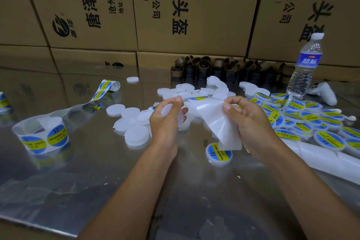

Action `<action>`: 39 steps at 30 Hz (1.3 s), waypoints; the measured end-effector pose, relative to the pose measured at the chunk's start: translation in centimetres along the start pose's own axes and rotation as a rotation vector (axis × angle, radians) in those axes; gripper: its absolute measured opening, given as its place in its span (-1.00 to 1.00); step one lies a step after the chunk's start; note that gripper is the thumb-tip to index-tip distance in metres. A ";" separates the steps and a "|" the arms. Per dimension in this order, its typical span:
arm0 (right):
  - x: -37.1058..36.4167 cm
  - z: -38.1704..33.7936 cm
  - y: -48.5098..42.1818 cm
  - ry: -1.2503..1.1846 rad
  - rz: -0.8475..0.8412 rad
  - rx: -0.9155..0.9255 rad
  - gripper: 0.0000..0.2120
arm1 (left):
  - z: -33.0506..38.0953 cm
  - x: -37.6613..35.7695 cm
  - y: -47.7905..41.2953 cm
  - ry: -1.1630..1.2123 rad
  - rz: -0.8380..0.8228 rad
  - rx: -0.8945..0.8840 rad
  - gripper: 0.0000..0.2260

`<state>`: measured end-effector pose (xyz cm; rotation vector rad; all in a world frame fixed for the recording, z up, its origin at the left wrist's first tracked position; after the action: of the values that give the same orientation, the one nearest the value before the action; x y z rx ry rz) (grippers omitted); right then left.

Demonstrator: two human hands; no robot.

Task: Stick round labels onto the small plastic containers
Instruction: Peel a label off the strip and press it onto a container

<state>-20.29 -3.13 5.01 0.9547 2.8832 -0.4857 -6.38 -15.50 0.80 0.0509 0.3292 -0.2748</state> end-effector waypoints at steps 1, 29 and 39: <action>-0.1 0.1 0.1 0.006 -0.029 -0.016 -0.75 | 0.0 -0.1 0.0 0.035 -0.001 0.008 -0.96; -2.7 -3.0 2.8 0.807 0.099 0.705 -0.74 | 0.7 -2.3 1.6 -0.153 -0.208 -0.144 -0.83; -2.5 -3.2 3.0 0.831 0.120 0.775 -0.78 | 0.2 -2.2 1.2 -0.141 -0.215 -0.098 -0.91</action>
<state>-16.36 -1.28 7.58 1.7629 3.2950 -1.6010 -7.96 -13.77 1.67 -0.1007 0.2073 -0.4725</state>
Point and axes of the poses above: each hand's wrist, its own y-axis away from the middle knuckle, its own x-axis out of the back of the hand, z = x × y, the point moved 9 cm from there along -y, towards the middle knuckle, and after that the axes turned 12 degrees about -y, right-handed, at the moved point
